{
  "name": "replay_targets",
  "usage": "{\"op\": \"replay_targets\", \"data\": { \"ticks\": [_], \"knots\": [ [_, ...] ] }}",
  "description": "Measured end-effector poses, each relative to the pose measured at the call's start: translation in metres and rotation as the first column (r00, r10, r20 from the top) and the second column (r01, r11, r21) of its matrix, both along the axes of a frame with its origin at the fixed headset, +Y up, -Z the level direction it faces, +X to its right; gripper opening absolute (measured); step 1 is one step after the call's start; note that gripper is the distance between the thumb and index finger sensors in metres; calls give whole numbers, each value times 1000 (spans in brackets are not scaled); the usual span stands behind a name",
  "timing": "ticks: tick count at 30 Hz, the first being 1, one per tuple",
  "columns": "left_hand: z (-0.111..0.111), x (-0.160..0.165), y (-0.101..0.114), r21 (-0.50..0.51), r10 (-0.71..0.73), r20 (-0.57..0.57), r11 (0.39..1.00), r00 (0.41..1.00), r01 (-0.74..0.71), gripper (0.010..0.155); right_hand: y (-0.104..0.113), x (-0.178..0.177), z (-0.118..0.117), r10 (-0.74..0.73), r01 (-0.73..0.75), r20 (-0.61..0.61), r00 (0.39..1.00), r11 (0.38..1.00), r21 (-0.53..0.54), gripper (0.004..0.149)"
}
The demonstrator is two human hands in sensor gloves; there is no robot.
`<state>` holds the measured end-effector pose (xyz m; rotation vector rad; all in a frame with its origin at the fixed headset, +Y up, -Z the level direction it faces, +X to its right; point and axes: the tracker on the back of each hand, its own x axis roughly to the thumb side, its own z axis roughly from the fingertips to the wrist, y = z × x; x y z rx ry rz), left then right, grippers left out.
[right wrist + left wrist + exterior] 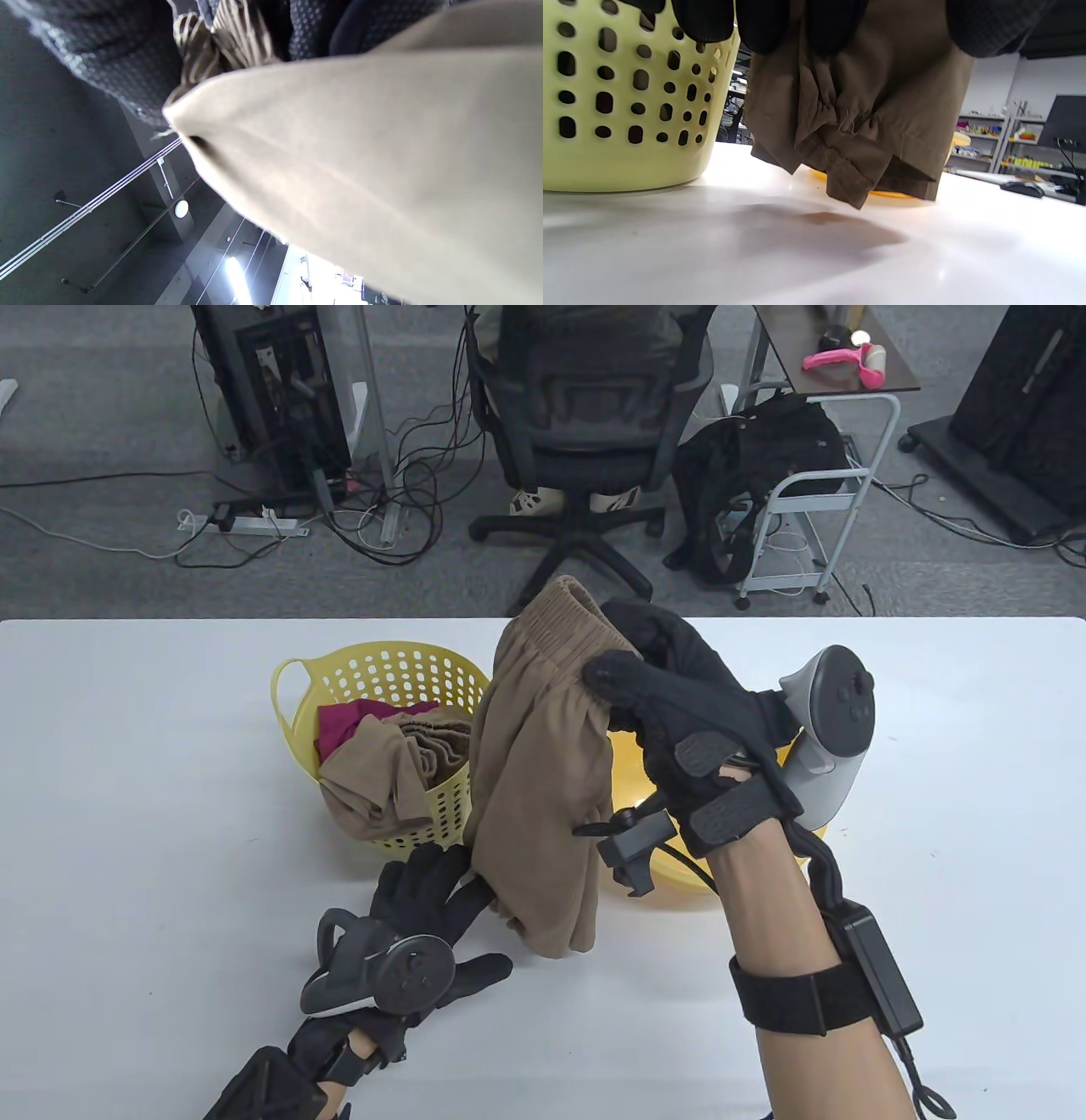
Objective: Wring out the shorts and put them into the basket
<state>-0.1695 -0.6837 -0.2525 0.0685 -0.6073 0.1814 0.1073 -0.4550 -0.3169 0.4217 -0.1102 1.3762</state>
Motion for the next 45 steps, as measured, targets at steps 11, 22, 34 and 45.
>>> {"op": "replay_targets", "data": {
  "ticks": [11, 22, 34, 45],
  "knots": [
    [-2, 3, 0, 3, 116, -66, 993, 991, -117, 102, -4, 9, 2, -16, 16, -18, 1000, 1000, -10, 66],
    [-22, 19, -13, -178, 244, -58, 951, 968, -251, 132, -3, -7, 10, -39, 38, -91, 995, 999, -9, 66],
    [-38, 26, -23, -386, 491, -99, 782, 865, -489, 139, -5, -35, 7, -100, 97, -170, 980, 995, -27, 66],
    [-47, 27, -20, -318, 623, -172, 698, 763, -642, 104, -8, -36, 6, -143, 139, -181, 973, 990, -38, 66]
  ]
}}
